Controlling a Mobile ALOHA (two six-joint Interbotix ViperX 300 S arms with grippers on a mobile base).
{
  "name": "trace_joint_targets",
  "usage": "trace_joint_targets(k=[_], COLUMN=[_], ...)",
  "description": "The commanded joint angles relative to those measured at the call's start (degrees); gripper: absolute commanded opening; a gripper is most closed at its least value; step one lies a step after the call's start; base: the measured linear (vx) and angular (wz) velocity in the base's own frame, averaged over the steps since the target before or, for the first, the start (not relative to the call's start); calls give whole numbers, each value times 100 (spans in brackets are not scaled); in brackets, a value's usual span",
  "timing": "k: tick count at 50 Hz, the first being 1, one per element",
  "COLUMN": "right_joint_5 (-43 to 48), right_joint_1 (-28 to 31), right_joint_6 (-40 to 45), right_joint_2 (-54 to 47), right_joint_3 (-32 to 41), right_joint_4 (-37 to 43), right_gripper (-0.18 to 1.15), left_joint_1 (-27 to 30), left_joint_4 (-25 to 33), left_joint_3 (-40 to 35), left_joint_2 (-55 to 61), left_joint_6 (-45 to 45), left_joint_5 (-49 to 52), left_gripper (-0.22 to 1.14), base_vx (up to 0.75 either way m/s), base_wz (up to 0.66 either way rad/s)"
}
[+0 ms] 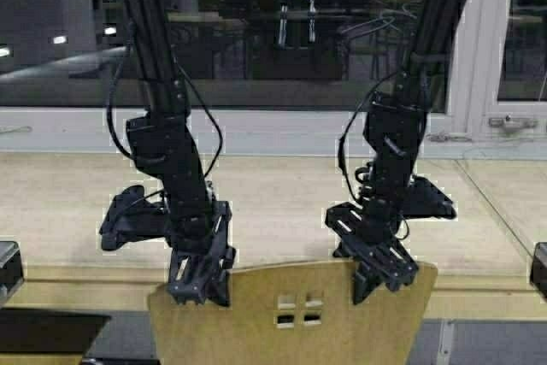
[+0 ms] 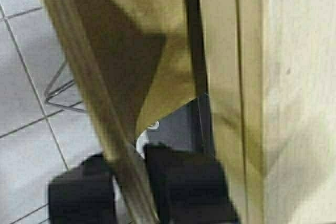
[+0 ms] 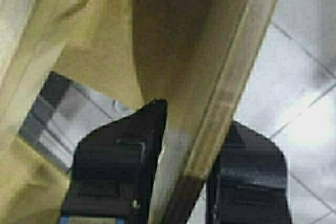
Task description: Push the chairs under the table
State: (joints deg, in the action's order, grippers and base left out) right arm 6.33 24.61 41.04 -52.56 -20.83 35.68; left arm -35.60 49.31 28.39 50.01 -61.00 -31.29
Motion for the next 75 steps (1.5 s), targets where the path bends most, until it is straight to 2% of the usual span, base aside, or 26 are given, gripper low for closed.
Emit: trace_joint_targets(k=[1,6,16,20,23,37,67,75], right_joint_5=[105,44,-9,-53,-79,-167,-176,-220], right_joint_1=[-44,-44,-44,-44,-53,-70,-308,-308], right_joint_6=[-598,-606,-606,-598,-492,-343,-571,-589], right_joint_2=[246,246,316,352,378,668,2795,3340], right_joint_3=[-149,-176,-264,-264,-272,-316,-1011,-1187], right_joint_4=[-141,-149,-141,-123,-114,-35,70,53], right_gripper=[15,25,70,81,81,81,81,81], left_joint_1=[378,334,299,299,299,299,246,246], left_joint_4=[-158,-176,-167,-167,-176,-176,-176,-343], left_joint_3=[26,105,141,105,70,88,598,809], left_joint_2=[-475,-501,-536,-571,-589,-870,-2382,-2900], left_joint_6=[448,448,448,431,422,404,466,466], left_joint_5=[-369,-369,-369,-369,-352,70,105,105], left_gripper=[30,42,76,86,90,90,89,90], base_vx=[8,6,1,-1,-1,-2,-1,-1], base_wz=[1,1,0,1,3,0,-1,-1])
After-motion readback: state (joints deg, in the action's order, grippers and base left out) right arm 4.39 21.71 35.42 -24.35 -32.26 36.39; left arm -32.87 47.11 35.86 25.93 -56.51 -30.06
